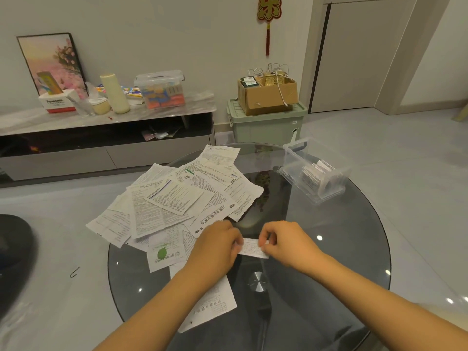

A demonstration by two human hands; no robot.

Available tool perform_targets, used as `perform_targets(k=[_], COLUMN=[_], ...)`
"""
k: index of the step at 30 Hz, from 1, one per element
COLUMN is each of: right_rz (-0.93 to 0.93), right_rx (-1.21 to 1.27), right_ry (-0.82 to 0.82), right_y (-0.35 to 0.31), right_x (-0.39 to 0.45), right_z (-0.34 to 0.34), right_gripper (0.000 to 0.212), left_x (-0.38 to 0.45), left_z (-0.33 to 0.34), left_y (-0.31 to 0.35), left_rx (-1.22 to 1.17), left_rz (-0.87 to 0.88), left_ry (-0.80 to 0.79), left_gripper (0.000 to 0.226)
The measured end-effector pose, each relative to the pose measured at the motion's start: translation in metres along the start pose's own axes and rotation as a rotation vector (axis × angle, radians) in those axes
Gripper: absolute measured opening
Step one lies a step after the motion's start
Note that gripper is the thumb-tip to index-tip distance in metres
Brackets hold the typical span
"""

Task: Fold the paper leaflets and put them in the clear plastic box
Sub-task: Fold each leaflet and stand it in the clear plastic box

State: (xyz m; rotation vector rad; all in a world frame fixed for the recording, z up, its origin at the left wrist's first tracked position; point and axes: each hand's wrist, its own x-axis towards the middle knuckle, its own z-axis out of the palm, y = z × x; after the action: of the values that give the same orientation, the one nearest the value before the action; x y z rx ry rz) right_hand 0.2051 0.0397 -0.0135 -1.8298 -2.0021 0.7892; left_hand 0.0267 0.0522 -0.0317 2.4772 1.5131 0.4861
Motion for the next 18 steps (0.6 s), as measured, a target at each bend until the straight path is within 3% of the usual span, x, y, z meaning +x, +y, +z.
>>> perform_targets(k=[7, 12, 16, 18], right_rz=[0.069, 0.031, -0.048, -0.058], right_rx=[0.31, 0.515, 0.397, 0.281], right_ry=[-0.108, -0.066, 0.052, 0.079], right_y=[-0.006, -0.013, -0.01, -0.008], right_x=[-0.006, -0.006, -0.003, -0.002], right_z=[-0.013, -0.013, -0.004, 0.0], right_gripper=[0.015, 0.02, 0.03, 0.03], left_x=[-0.011, -0.009, -0.005, -0.003], left_z=[0.003, 0.005, 0.005, 0.007], left_y=[0.002, 0.015, 0.014, 0.009], left_rx=[-0.122, -0.223, -0.295, -0.33], left_rz=[0.07, 0.002, -0.118, -0.159], left_ry=[-0.149, -0.066, 0.026, 0.021], left_gripper=[0.044, 0.029, 0.008, 0.015])
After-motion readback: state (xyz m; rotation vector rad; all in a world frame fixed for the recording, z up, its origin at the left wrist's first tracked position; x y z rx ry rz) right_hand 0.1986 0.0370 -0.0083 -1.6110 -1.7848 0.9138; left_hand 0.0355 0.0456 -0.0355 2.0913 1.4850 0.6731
